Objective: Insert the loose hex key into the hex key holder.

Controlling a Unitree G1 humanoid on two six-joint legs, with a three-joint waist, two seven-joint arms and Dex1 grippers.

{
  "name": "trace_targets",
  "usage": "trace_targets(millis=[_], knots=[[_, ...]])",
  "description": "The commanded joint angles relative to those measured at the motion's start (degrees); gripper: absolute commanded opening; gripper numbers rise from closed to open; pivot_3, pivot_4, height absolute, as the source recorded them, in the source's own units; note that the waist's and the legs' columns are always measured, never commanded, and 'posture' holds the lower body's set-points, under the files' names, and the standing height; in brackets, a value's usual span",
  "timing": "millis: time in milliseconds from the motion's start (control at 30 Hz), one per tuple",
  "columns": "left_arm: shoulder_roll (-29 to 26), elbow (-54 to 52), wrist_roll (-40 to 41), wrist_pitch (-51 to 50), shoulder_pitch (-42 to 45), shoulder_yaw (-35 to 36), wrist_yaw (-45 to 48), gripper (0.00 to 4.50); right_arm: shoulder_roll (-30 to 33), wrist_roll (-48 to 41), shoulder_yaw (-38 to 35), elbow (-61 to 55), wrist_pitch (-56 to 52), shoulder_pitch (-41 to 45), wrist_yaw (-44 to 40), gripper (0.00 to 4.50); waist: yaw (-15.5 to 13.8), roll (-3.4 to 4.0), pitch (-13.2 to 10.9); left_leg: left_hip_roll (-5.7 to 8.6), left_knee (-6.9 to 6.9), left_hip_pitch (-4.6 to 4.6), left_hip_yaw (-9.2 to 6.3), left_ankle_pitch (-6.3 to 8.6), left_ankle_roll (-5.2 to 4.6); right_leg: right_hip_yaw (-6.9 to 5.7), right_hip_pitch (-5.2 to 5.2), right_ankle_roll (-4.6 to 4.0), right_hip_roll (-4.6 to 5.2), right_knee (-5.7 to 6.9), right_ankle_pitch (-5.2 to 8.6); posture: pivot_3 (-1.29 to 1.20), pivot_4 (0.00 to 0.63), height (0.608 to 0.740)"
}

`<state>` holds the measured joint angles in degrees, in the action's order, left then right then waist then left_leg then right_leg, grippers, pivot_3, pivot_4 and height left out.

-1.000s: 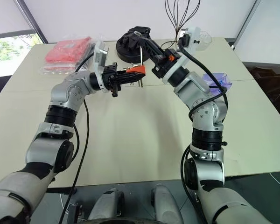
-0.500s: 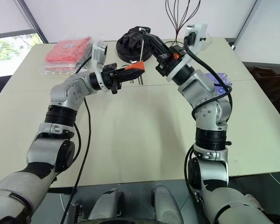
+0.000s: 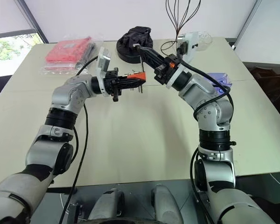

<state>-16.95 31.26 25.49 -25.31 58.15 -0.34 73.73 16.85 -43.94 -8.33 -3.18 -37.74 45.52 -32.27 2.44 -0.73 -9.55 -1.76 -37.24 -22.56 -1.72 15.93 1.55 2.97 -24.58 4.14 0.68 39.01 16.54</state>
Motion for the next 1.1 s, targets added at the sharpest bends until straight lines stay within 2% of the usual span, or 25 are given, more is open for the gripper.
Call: trace_targets(millis=[33, 533, 867, 967, 1100], knots=[[-0.53, -3.01, 1.12, 2.52, 2.00, 1.91, -0.06, 0.00, -0.16, -0.15, 0.51, -0.44, -0.95, -0.27, -0.27, 0.07, 0.03, 0.00, 0.00, 0.00, 0.00, 0.00, 0.00, 0.00, 0.00, 0.00, 0.00, 0.00, 0.00, 0.00, 0.00, 0.00, 0.150, 0.740], [-3.33, 0.22, -0.32, 2.07, 3.82, 0.43, 3.99, 0.00, 0.05, -0.56, -0.39, -2.06, -0.85, -2.02, -0.55, 0.07, 0.02, 0.00, 0.00, 0.00, 0.00, 0.00, 0.00, 0.00, 0.00, 0.00, 0.00, 0.00, -0.01, 0.00, 0.00, 0.00, 0.150, 0.740], [-3.26, 2.12, -1.82, 3.88, 4.71, 0.20, 5.48, 0.00, -0.79, 0.12, 0.02, -2.12, -0.58, -2.96, 0.03, 0.07, 0.07, 0.00, 0.00, 0.00, 0.00, 0.00, 0.00, 0.00, 0.00, -0.01, 0.00, 0.00, -0.02, -0.01, 0.00, 0.00, 0.150, 0.740], [-3.32, 2.57, -2.77, 5.10, 4.53, -0.26, 5.77, 0.00, -0.77, 0.03, 0.19, -2.11, -0.77, -3.00, -0.05, 1.10, 0.02, -0.01, -0.01, 0.00, 0.00, 0.00, -0.01, 0.00, 0.00, -0.01, 0.00, 0.00, -0.02, -0.01, 0.00, 0.00, 0.150, 0.740], [-3.30, 2.53, -3.19, 6.12, 3.93, -0.79, 6.11, 0.00, -0.84, 0.08, 0.44, -2.36, -0.91, -3.07, 0.14, 3.23, 0.06, -0.01, -0.01, 0.00, 0.00, 0.00, 0.01, 0.00, 0.00, 0.00, 0.00, 0.00, -0.01, -0.01, 0.00, 0.00, 0.150, 0.740]])
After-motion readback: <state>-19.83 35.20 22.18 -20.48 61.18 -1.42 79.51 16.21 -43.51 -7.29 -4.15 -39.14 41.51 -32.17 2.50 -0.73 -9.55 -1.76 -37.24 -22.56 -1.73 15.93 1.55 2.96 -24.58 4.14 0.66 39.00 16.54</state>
